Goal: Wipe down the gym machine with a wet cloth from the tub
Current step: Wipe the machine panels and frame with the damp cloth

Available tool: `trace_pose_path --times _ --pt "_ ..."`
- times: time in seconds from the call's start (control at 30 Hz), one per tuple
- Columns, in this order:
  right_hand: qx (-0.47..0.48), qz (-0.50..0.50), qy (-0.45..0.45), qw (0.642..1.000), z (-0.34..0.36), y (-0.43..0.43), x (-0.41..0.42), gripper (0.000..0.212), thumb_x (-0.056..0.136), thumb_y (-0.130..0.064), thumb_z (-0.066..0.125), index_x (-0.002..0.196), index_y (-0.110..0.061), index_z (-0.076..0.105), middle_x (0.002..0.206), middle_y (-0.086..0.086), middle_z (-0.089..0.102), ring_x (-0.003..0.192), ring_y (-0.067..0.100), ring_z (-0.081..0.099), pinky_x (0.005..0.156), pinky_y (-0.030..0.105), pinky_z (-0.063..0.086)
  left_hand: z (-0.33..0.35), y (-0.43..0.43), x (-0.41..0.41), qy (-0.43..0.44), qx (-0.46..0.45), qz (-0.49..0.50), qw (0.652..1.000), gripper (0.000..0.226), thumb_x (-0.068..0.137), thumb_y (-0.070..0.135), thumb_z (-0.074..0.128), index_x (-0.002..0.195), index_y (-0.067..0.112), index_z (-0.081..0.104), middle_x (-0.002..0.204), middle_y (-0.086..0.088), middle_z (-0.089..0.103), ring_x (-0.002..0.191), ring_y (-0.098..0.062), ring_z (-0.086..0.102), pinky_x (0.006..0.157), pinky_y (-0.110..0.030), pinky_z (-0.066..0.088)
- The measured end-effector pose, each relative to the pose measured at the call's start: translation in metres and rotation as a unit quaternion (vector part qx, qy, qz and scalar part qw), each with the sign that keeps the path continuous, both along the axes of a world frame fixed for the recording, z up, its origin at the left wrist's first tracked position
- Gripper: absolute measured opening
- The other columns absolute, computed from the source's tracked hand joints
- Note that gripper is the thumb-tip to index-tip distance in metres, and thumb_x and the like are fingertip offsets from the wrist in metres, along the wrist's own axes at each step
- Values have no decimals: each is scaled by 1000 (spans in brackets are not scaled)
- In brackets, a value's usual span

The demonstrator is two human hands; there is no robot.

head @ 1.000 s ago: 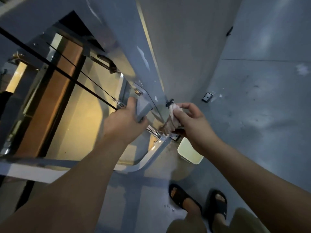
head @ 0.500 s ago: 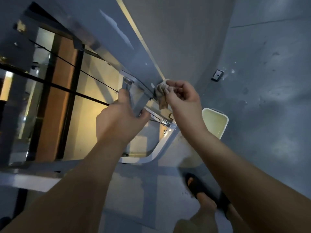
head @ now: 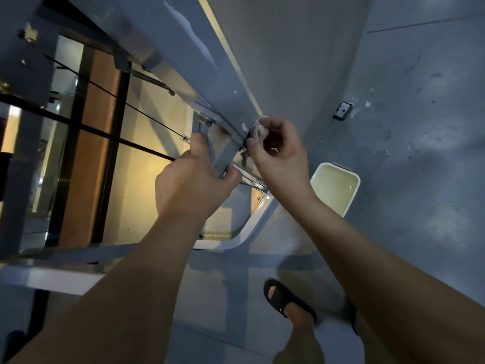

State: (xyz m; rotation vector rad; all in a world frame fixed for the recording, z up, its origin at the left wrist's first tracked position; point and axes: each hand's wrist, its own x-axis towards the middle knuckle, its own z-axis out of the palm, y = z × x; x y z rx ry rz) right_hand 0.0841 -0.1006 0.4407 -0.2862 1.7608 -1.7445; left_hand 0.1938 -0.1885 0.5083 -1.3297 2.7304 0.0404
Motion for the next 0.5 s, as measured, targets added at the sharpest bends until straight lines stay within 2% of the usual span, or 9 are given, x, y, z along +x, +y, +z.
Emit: trace_pose_path --times 0.13,0.23,0.33,0.4,0.5 --pt "-24 -8 22 999 -4 3 -1 15 99 -20 67 112 -26 66 118 3 63 102 7 66 94 35 57 2 1 -1 7 2 -5 1000 44 90 56 56 104 27 26 80 0 58 66 -26 54 56 -30 33" --pt "-32 -39 28 998 -3 -2 -1 12 98 -16 69 107 -22 65 116 0 52 93 -2 64 84 17 53 2 0 0 10 2 -3 1000 45 89 55 55 104 28 23 80 0 56 67 -27 53 57 -31 33" --pt "-40 -50 -27 998 -3 -5 4 21 97 -15 69 114 -19 58 112 -2 63 98 11 67 77 18 54 2 0 0 9 -1 -3 1000 47 89 55 56 103 27 22 81 0 55 68 -26 51 58 -31 32" --pt "-49 -59 -38 996 -2 -2 9 23 96 -13 70 115 -18 57 110 -1 65 100 12 67 74 15 53 1 0 0 13 1 -6 1000 46 89 55 56 103 27 22 81 0 56 67 -26 52 58 -31 33" --pt "-44 -74 53 995 3 -5 11 12 96 -9 70 102 -17 63 104 1 59 88 0 63 76 12 49 1 0 1 19 -1 -12 1000 46 88 56 56 103 27 22 79 0 57 66 -26 53 58 -30 34"
